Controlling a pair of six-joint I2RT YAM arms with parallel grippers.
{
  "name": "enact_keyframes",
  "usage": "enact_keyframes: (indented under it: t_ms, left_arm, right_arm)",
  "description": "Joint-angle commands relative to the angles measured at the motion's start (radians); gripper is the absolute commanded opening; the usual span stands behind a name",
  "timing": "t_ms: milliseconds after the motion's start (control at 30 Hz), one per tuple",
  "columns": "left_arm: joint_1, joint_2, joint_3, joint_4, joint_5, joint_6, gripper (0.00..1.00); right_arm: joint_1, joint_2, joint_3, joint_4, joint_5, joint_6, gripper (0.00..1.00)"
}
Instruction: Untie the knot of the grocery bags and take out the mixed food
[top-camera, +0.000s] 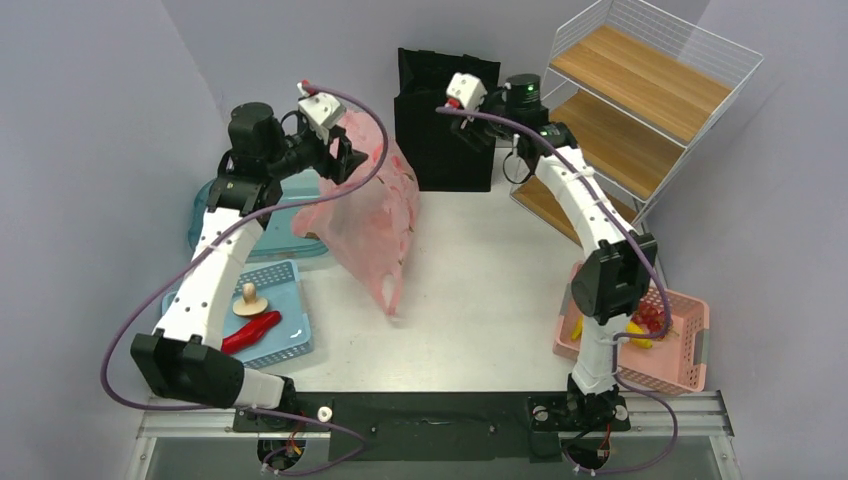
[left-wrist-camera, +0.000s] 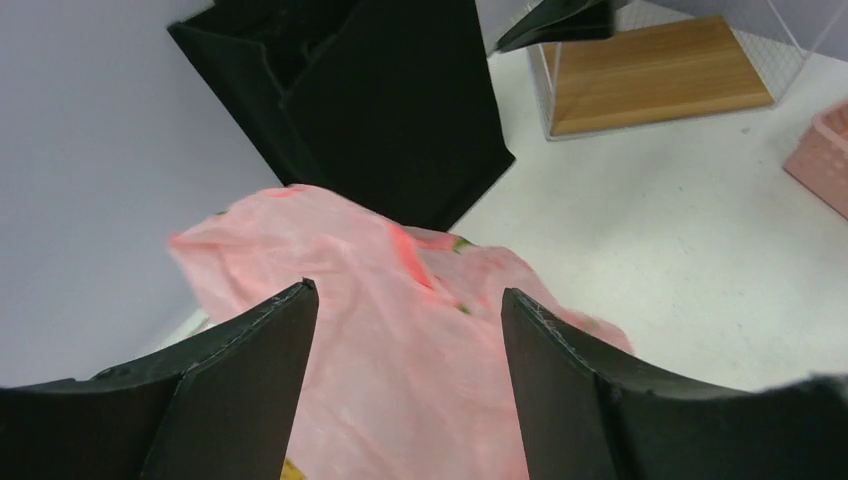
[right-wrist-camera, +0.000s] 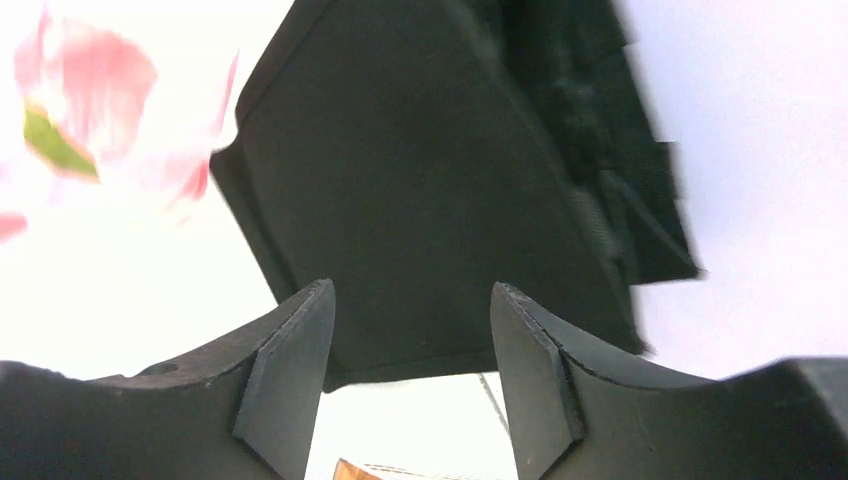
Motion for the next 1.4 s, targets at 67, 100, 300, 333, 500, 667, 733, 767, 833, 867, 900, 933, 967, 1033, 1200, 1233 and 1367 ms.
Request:
enact_keyframes:
  t_ms: [67, 100, 300, 333, 500, 667, 733, 767, 833, 867, 900, 933, 967, 1033, 1200, 1233, 1367]
  left_arm:
    - [-0.040, 0.226, 0.304, 0.089, -0.041, -0.022, 0.66]
    - [-0.052, 0.296, 0.337, 0.107, -0.048, -0.038, 0.66]
    - [-0.084, 0.673, 0.746, 0.128, -0.169, -0.177, 0.66]
    - [-0.093, 0.706, 0.770, 0.145, -0.186, -0.176, 0.66]
    - [-0.139, 0.927, 0.996, 0.072, -0.214, -0.074, 0.68]
    - [-0.142, 1.012, 1.060, 0.028, -0.188, -0.071, 0.39]
    - [-0.136, 0.958, 0.982, 0.055, -0.077, -0.067, 0.13]
    - [-0.134, 0.936, 0.914, 0.085, 0.004, -0.068, 0.02]
    - [-0.136, 0.843, 0.775, 0.152, 0.106, -0.061, 0.00]
    - [-0.136, 0.775, 0.672, 0.184, 0.137, -0.057, 0.00]
    - [-0.138, 0.738, 0.616, 0.243, 0.187, -0.053, 0.00]
    - [-0.139, 0.670, 0.518, 0.264, 0.208, -0.049, 0.00]
    - [-0.142, 0.641, 0.478, 0.293, 0.242, -0.041, 0.00]
    - [-0.144, 0.563, 0.382, 0.309, 0.288, -0.037, 0.00]
    - [-0.149, 0.404, 0.187, 0.313, 0.358, -0.044, 0.00]
    - [-0.150, 0.373, 0.148, 0.313, 0.366, -0.053, 0.00]
    - [-0.171, 0.281, 0.059, 0.264, 0.420, -0.028, 0.00]
  right_arm:
    - [-0.058, -0.128, -0.064, 0.243, -0.029, 0.408, 0.59]
    - [-0.069, -0.141, -0.074, 0.258, -0.029, 0.455, 0.60]
    - [-0.089, -0.230, -0.189, 0.305, -0.021, 0.544, 0.67]
    - [-0.089, -0.241, -0.204, 0.306, -0.020, 0.542, 0.68]
    - [-0.095, -0.330, -0.319, 0.308, -0.015, 0.514, 0.69]
    - [-0.102, -0.392, -0.385, 0.306, -0.011, 0.466, 0.70]
    - [-0.102, -0.405, -0.393, 0.297, -0.006, 0.431, 0.70]
    - [-0.105, -0.407, -0.393, 0.293, -0.014, 0.419, 0.70]
    - [-0.113, -0.418, -0.393, 0.274, -0.050, 0.383, 0.70]
    - [-0.115, -0.428, -0.391, 0.254, -0.061, 0.367, 0.70]
    - [-0.120, -0.434, -0.390, 0.241, -0.083, 0.358, 0.70]
    - [-0.121, -0.449, -0.387, 0.204, -0.093, 0.328, 0.70]
    - [-0.122, -0.459, -0.386, 0.178, -0.114, 0.281, 0.70]
    - [-0.123, -0.494, -0.385, 0.083, -0.142, 0.207, 0.70]
    - [-0.093, -0.546, -0.376, -0.061, -0.175, 0.061, 0.71]
    - [-0.084, -0.555, -0.374, -0.106, -0.175, 0.017, 0.72]
    - [-0.023, -0.587, -0.408, -0.184, -0.147, -0.110, 0.72]
